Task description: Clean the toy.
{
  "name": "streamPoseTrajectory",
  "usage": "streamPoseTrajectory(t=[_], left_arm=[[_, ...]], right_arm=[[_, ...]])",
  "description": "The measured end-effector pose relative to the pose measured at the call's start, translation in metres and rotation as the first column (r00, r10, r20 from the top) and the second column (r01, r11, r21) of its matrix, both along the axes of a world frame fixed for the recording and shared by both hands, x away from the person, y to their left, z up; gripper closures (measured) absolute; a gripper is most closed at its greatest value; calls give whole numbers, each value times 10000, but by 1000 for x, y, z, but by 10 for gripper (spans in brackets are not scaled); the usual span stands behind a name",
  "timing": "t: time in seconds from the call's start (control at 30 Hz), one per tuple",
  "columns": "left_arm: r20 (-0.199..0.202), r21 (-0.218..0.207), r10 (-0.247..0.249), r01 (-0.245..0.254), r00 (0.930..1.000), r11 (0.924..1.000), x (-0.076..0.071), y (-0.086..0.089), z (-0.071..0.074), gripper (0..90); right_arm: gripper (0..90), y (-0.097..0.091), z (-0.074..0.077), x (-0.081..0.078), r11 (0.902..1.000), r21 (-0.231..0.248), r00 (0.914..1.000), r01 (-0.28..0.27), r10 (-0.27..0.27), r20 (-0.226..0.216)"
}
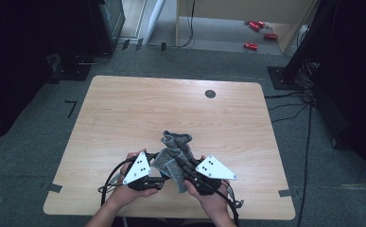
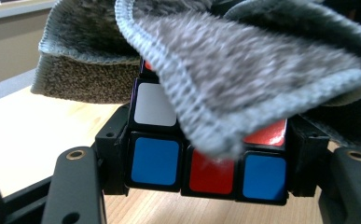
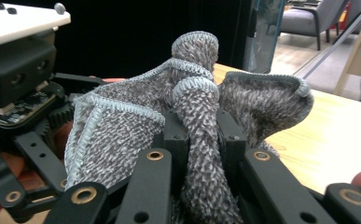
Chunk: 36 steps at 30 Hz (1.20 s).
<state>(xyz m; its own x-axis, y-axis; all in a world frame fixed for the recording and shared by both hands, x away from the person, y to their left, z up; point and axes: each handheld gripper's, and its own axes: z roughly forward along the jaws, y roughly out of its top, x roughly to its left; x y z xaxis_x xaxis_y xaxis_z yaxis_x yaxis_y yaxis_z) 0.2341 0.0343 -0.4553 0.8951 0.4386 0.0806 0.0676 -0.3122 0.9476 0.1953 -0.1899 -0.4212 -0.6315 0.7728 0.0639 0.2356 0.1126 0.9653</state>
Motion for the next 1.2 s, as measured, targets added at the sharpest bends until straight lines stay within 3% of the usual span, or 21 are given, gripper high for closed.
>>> streamPoseTrajectory(t=[0.07, 0.1, 0.13, 0.23, 0.33, 0.43, 0.57, 0.63, 0.7, 0.8, 0.87, 0.97, 1.03, 1.1, 1.2], left_arm=[[-36, -113, -59, 59, 10000, 9999, 0, 0, 1, 340], [-113, -440, -157, 151, 9998, 9989, 1, 3, 3, 340], [-127, -505, -168, 161, 9998, 9986, 1, 5, 4, 340], [-121, -573, -91, 84, 9999, 9983, 2, 7, 5, 340], [-348, -1075, -223, 184, 9991, 9940, 4, 11, 7, 341], [-349, -687, -129, 104, 9993, 9976, 6, 10, 5, 341], [-489, -398, -31, 11, 9988, 9992, 7, 6, 1, 341], [-440, -407, -133, 115, 9989, 9991, 5, 3, 2, 340], [-267, -233, -44, 38, 9996, 9997, 3, 3, 3, 341], [-197, -437, -101, 93, 9998, 9990, 2, 6, 5, 341], [-257, -726, -135, 116, 9996, 9973, 3, 8, 7, 341], [-382, -1295, -271, 220, 9989, 9913, 5, 13, 10, 341], [-286, -1043, -134, 103, 9995, 9945, 6, 14, 9, 341], [-230, -677, 16, -31, 9997, 9977, 6, 13, 6, 341], [-282, -511, -75, 60, 9996, 9987, 5, 8, 3, 341]], right_arm=[[793, -2, 0, 0, 9998, -25, 9998, 178, -178, 9], [793, -3, 0, 1, 9995, -32, 9995, 322, -322, -36], [793, -5, -1, 3, 9990, 23, 9990, 435, -435, -83], [794, -12, -6, 10, 9975, 7, 9963, 704, -703, -502], [793, -18, -9, 17, 9964, -94, 9908, 846, -852, -1053], [790, -21, -3, 14, 9955, 211, 9921, 927, -906, -873], [784, -10, 11, 1, 9983, 458, 9993, 353, -346, -161], [781, -3, 13, -4, 9990, 441, 10000, -59, 61, -47], [782, 2, 9, -5, 9998, 95, 9998, -167, 166, 77], [786, -4, 1, 2, 9986, 535, 9997, 46, -34, -234], [790, -11, -5, 8, 9977, 342, 9973, 580, -563, -470], [791, -21, -11, 18, 9944, 225, 9879, 1033, -1000, -1186], [791, -26, -12, 19, 9916, 457, 9850, 1207, -1139, -1295], [790, -27, -5, 16, 9909, 653, 9880, 1179, -1104, -1083], [789, -20, 7, 6, 9942, 804, 9967, 714, -679, -454]])
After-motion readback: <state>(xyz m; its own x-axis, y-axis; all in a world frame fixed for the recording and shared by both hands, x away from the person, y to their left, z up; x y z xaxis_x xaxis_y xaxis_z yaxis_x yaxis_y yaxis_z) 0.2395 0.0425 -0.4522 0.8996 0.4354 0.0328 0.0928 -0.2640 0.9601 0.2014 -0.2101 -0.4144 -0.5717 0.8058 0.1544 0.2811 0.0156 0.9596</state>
